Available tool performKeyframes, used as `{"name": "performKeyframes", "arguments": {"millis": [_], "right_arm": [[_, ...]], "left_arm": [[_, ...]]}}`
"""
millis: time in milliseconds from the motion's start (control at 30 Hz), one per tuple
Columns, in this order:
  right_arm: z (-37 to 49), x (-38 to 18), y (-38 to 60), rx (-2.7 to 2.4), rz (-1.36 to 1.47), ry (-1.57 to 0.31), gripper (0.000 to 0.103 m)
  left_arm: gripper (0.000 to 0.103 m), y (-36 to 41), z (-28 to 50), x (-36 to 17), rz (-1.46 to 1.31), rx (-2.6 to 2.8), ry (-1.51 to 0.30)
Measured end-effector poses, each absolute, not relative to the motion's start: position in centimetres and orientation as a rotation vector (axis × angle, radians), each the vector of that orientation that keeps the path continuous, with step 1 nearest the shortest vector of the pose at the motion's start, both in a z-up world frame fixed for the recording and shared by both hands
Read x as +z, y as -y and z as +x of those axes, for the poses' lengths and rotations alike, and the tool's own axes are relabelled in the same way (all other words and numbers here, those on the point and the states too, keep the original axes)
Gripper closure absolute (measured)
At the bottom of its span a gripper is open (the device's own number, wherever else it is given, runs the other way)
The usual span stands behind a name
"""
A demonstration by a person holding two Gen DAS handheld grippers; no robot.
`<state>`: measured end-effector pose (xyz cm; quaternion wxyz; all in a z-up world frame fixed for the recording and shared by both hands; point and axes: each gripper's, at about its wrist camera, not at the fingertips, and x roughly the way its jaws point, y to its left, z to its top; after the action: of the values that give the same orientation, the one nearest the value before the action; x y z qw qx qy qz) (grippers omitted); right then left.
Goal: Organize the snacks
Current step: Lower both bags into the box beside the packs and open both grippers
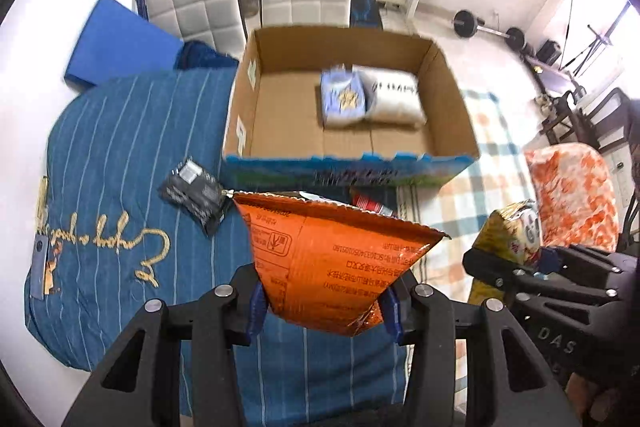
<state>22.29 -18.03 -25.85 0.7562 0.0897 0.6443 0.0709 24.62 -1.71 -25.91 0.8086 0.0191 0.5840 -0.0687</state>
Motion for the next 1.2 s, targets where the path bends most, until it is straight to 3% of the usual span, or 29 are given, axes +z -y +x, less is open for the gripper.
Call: {"name": "performKeyframes", "arguments": {"millis": [433, 667, 900, 1200], "right_arm": [[26.8, -22.2, 18.3, 0.190, 0.247, -1.339, 0.060], [33.3, -23.7, 19.2, 0.161, 0.253, -1.344, 0.060], [39.6, -29.3, 20.7, 0.108, 0.287, -1.438, 0.060], [44.7, -39.7, 20.6, 0.013, 0.231, -1.621, 0.060]], "left_arm": [[0.060, 1.7, 29.0, -22.0, 0.008, -0.183, -1.181], [0.060, 1.5, 35.2, -22.6, -0.012, -0.191, -1.204], [0.060, 1.3, 42.5, -27.5, -0.057, -0.197, -1.340], [0.060, 1.0, 50.1, -37.6, -0.102, -0.137, -1.574]]}}
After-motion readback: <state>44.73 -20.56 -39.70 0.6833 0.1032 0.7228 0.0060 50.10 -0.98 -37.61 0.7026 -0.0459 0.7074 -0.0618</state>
